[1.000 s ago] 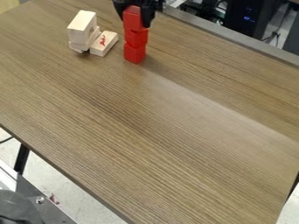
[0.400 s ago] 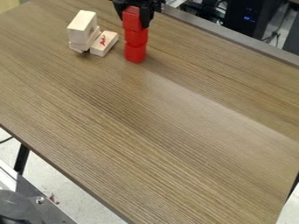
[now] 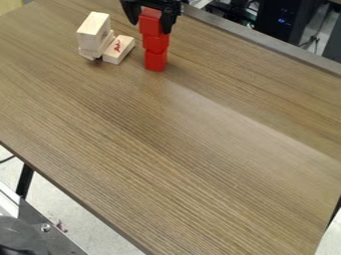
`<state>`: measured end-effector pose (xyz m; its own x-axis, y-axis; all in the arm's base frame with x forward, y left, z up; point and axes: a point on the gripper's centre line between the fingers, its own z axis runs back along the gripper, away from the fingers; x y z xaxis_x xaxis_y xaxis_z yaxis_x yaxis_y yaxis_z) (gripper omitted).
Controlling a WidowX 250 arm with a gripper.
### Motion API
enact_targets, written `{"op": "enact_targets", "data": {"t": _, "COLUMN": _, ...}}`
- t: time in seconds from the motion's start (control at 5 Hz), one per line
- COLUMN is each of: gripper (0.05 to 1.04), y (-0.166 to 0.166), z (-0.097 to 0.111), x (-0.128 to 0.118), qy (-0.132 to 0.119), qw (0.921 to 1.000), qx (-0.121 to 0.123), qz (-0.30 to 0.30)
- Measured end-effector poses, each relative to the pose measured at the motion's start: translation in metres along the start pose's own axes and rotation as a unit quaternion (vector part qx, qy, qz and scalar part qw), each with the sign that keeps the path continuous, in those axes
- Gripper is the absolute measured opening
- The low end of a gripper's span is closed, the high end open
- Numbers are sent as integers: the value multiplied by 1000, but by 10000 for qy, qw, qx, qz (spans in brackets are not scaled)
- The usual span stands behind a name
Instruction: Take the red cube from the right of the table and put it on top of the red cubes
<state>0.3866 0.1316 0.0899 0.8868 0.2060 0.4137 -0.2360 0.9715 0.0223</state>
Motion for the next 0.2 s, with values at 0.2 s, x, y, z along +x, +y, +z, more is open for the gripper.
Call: {"op": "enact_targets", "data": {"t": 0.2, "gripper": 999, "y": 0, "z": -1, "x": 0, "qy": -5, "qw": 10000, "qx": 23, "qz": -13}}
